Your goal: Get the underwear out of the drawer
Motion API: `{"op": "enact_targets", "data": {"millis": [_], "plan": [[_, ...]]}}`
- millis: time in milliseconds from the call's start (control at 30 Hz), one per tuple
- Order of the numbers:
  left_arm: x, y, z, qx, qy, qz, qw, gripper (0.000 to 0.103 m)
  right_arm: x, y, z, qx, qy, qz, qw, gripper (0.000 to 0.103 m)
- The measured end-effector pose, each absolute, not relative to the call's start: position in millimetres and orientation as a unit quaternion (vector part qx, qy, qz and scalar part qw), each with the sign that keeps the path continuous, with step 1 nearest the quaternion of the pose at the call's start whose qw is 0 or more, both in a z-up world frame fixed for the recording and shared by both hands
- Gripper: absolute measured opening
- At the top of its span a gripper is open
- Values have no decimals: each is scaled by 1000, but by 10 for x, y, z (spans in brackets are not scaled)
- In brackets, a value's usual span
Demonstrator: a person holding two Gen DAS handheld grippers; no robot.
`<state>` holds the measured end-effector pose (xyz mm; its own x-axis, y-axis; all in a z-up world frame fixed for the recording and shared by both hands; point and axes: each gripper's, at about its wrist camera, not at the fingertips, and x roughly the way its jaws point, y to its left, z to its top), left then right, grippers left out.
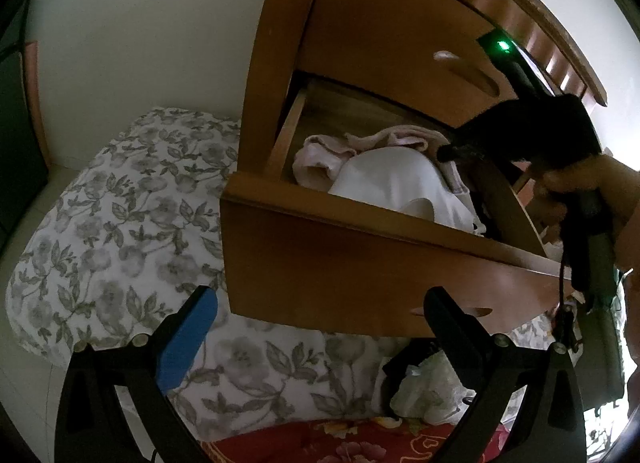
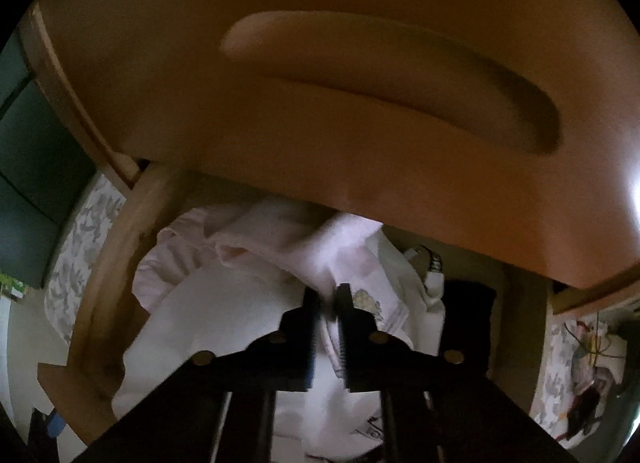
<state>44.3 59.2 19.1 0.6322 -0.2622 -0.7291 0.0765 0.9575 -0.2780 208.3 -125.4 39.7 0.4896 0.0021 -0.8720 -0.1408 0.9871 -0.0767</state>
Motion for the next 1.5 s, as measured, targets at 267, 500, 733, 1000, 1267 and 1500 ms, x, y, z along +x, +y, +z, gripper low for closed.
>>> {"op": "enact_targets", "data": {"millis": [267,500,733,1000,1267,1500], "plan": [[395,569,235,-106,427,-89,894,103,1783,-1510,469,-60,497,30,865,7],[337,525,283,-99,429,-87,894,103,1433,-1660,583,-42,482,21,875,7],[260,487,362,-91,426,-82,897,103,1150,-1781,817,-30,447,21,894,7],[177,408,436,-79,423,-81,899,103,823,-2032,1092,-3,407,14,913,7],[103,317,509,-67,421,-81,901,103,545,-2252,1278,27,377,20,926,7],[31,218,553,-57,422,-84,901,103,294,-2312,1499,26,347,33,937,6]]}}
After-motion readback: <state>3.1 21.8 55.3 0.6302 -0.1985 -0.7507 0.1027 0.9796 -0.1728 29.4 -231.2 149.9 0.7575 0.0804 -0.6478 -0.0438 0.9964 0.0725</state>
